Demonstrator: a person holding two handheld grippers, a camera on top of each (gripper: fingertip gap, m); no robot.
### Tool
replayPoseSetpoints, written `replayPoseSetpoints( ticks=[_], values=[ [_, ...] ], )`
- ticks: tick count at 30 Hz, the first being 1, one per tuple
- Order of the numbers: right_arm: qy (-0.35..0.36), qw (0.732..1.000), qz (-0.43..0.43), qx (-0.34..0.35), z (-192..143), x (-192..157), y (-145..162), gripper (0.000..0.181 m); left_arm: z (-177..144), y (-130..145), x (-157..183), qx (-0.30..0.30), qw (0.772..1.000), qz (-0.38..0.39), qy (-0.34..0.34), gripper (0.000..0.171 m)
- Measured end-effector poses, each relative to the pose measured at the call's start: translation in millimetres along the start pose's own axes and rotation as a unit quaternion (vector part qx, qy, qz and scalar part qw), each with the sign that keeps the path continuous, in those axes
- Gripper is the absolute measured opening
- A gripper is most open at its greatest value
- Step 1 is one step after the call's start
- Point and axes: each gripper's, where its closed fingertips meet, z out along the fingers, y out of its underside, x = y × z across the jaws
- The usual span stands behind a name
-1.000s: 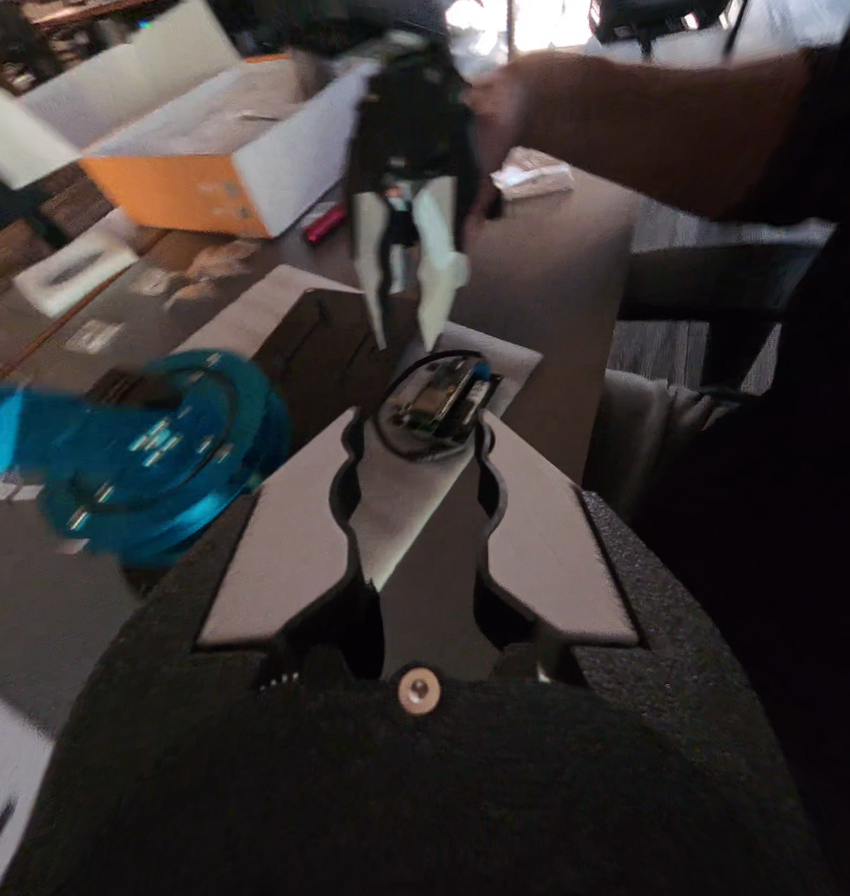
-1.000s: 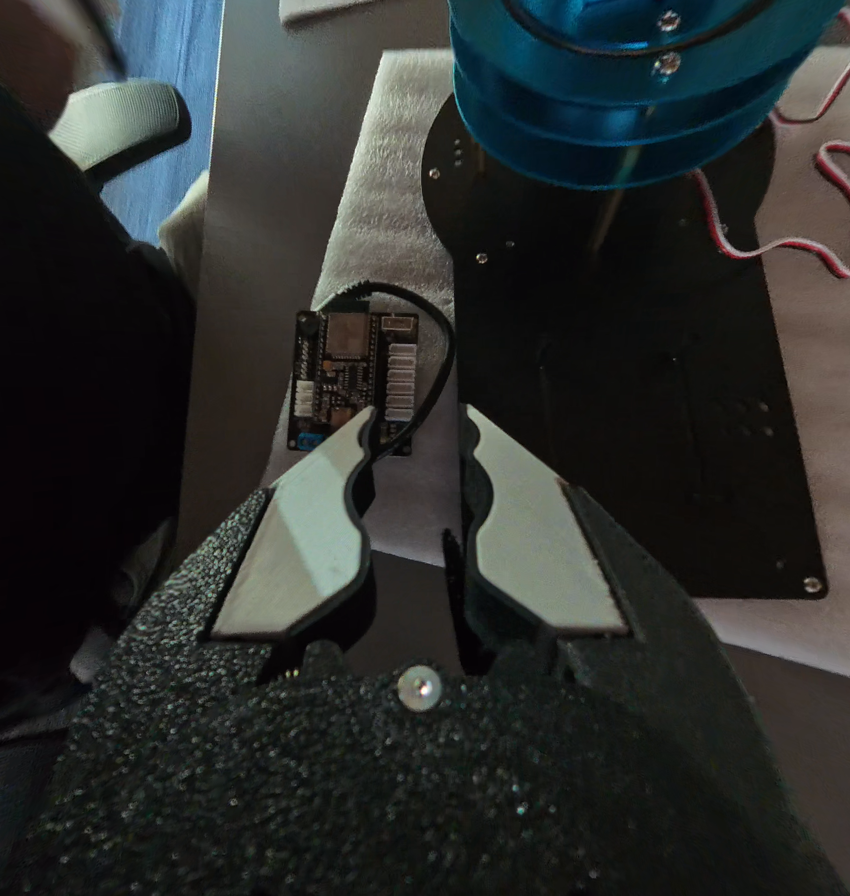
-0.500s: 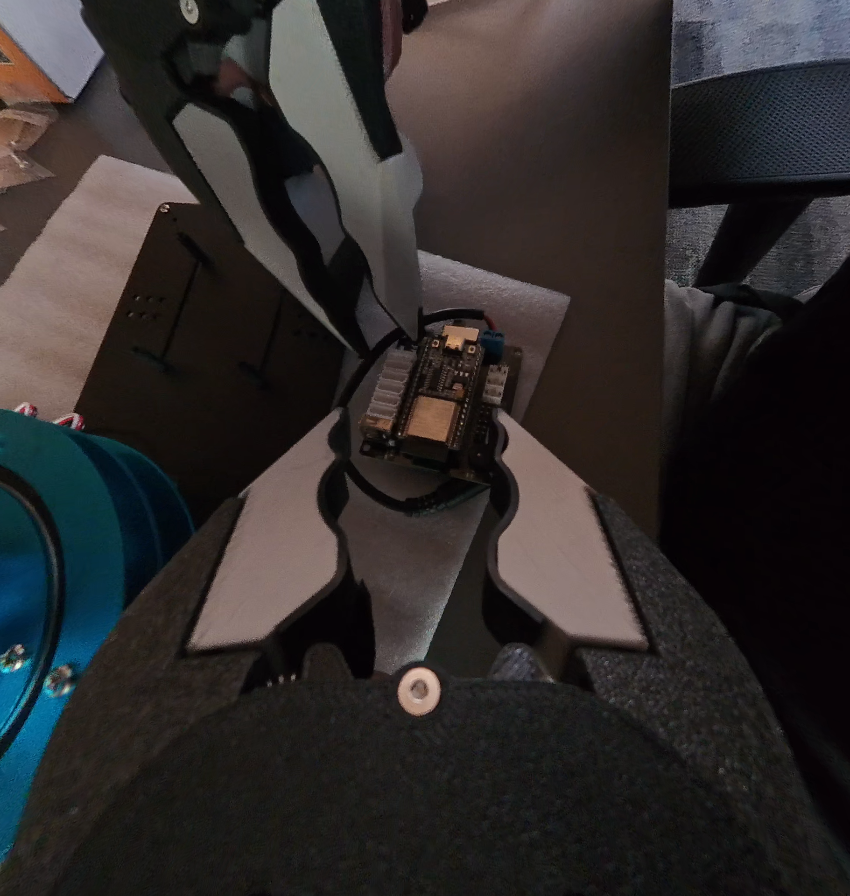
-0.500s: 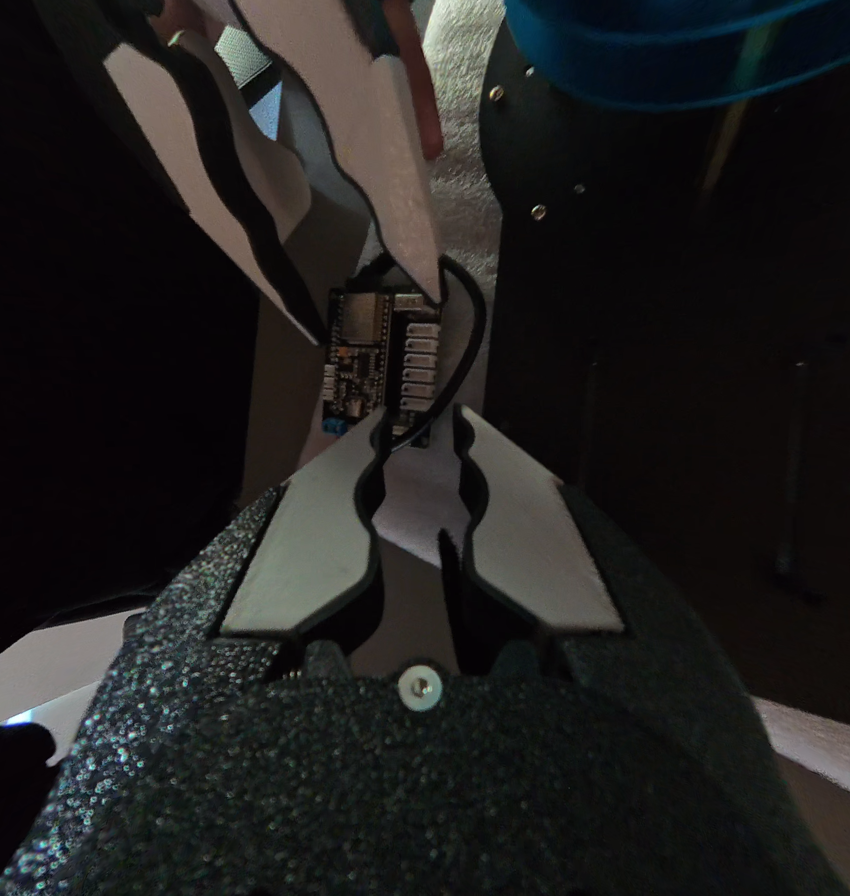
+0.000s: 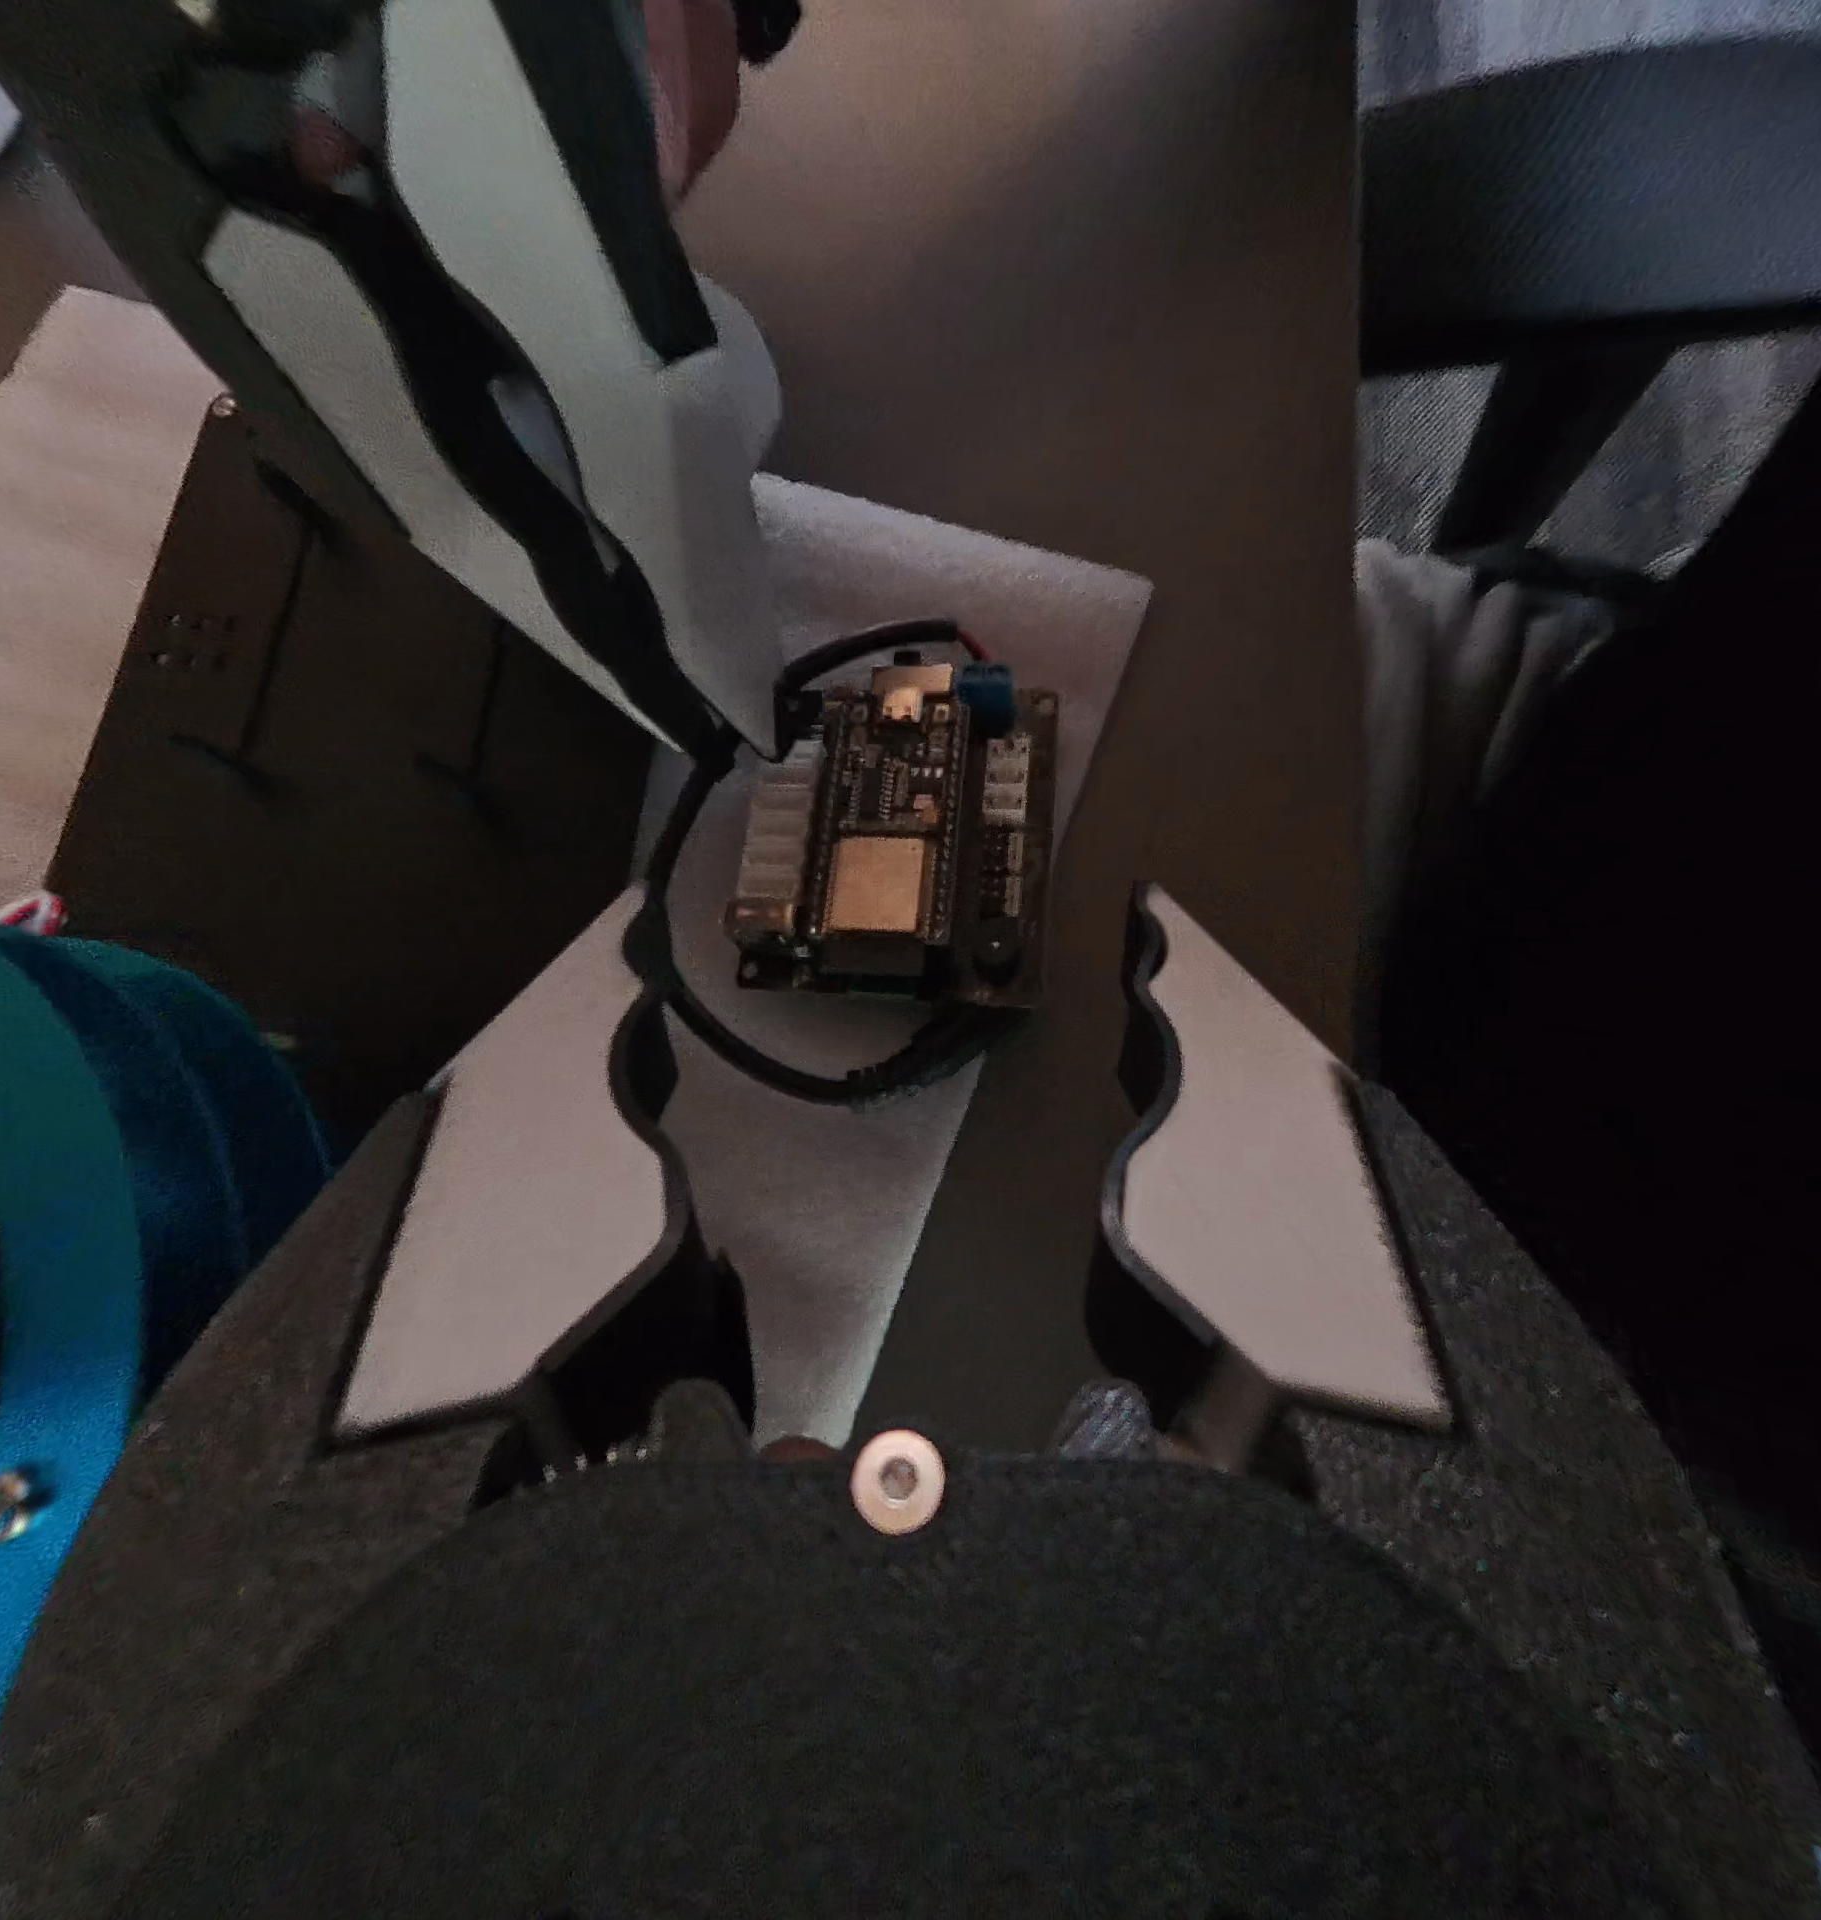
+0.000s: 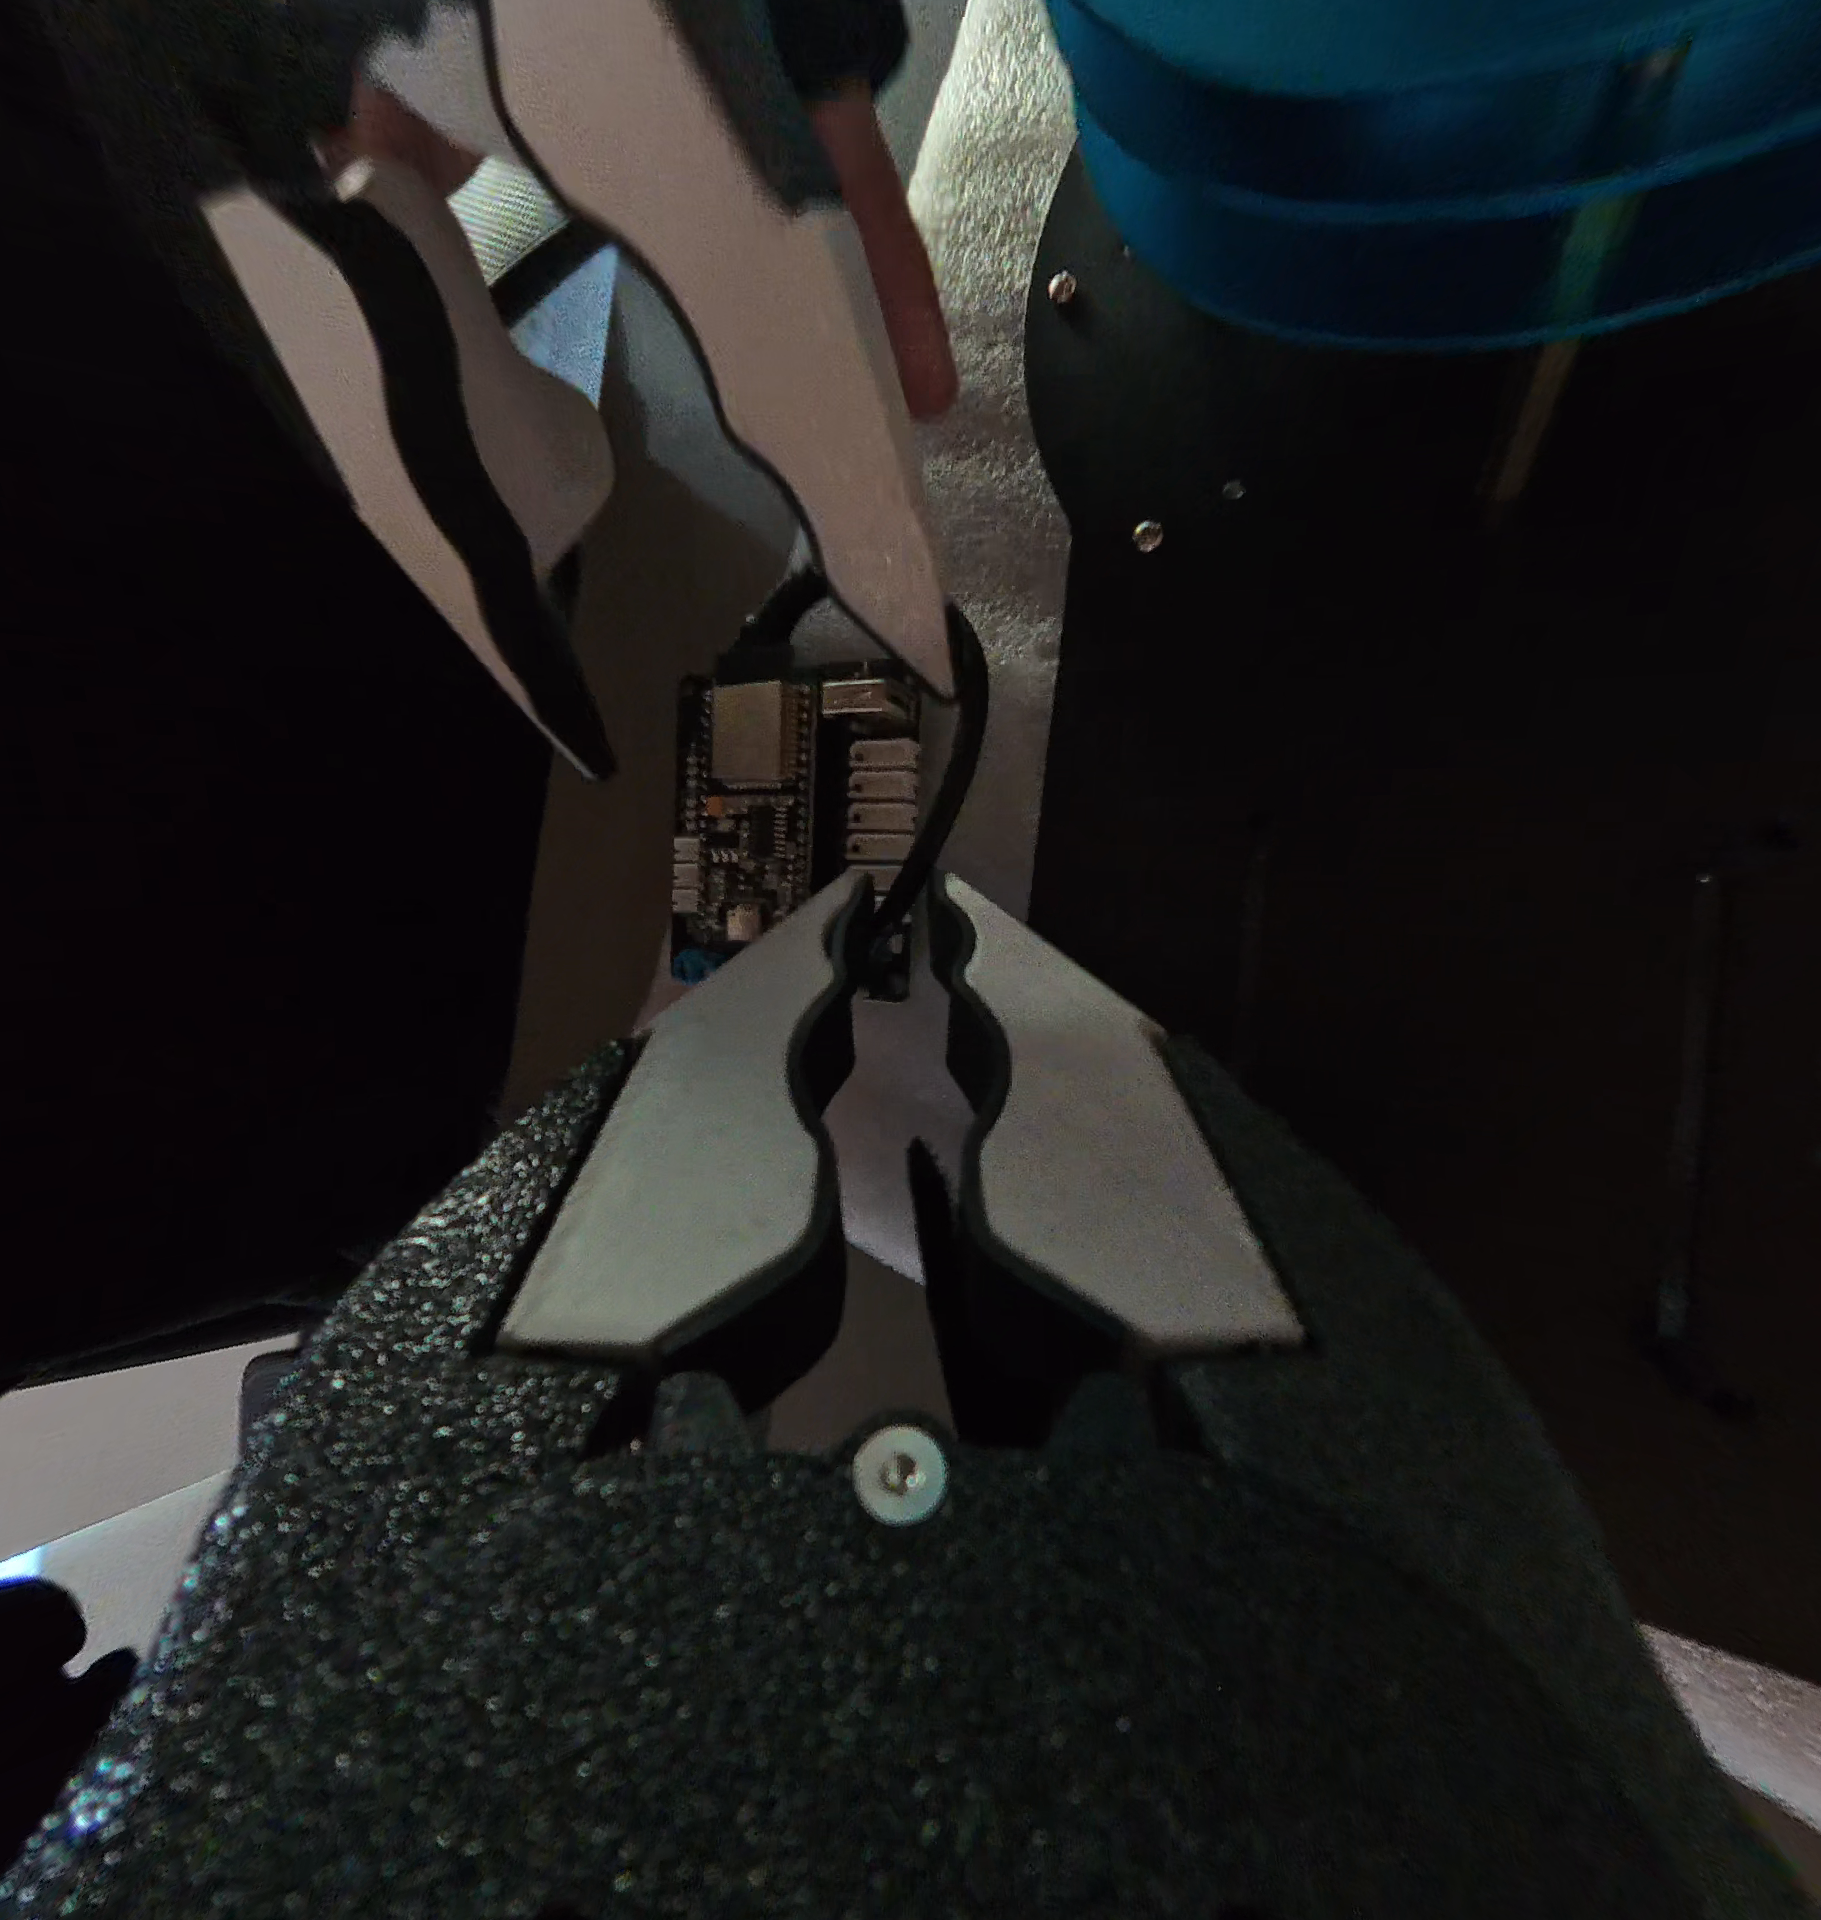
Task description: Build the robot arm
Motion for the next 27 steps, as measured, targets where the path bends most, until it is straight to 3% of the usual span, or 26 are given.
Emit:
replayPoseSetpoints(
  ticks=[4,11,14,17,24,27],
  values=[
    [0.042,0.999,0.008,0.015,-5,5,-2,0.006,4,3,-10,-0.012,0.999,0.025,-0.039,0.064],
    [0.129,0.983,0.052,0.115,-27,-1,3,0.005,8,5,-2,-0.005,0.999,0.018,-0.041,0.063],
    [0.172,0.954,0.128,0.209,-45,-1,1,0.004,10,7,-2,-0.004,0.999,0.017,-0.049,0.063],
    [0.237,0.933,0.158,0.219,-45,-6,16,0.003,12,5,-1,0.001,0.998,0.021,-0.053,0.062],
    [0.257,0.832,0.33,0.365,-46,-7,32,0.002,14,2,0,-0.002,0.998,0.028,-0.064,0.063],
    [0.262,0.81,0.359,0.382,-41,-5,39,0.002,15,-2,1,0.003,0.996,0.041,-0.079,0.064]
  ],
)
